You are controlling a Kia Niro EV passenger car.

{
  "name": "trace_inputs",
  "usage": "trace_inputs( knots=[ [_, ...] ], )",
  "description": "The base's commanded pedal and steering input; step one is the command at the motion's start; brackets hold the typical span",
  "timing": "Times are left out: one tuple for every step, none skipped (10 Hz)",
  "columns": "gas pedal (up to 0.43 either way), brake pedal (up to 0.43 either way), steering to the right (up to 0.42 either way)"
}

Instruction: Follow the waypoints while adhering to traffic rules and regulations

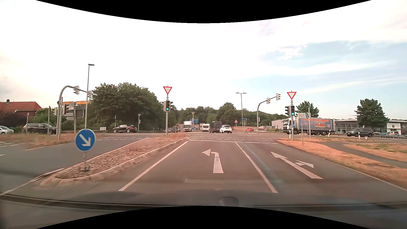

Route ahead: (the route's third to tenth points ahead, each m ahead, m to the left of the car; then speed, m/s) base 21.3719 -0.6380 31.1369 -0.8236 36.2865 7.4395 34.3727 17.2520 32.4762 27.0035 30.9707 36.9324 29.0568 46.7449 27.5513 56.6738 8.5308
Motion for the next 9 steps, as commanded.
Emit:
trace_inputs(
  knots=[
    [0.000,0.000,0.012],
    [0.000,0.000,0.012],
    [0.000,0.000,0.012],
    [0.000,0.000,0.011],
    [0.000,0.000,0.010],
    [0.000,0.000,0.009],
    [0.000,0.006,0.008],
    [0.000,0.006,0.008],
    [0.000,0.000,0.008]
  ],
)
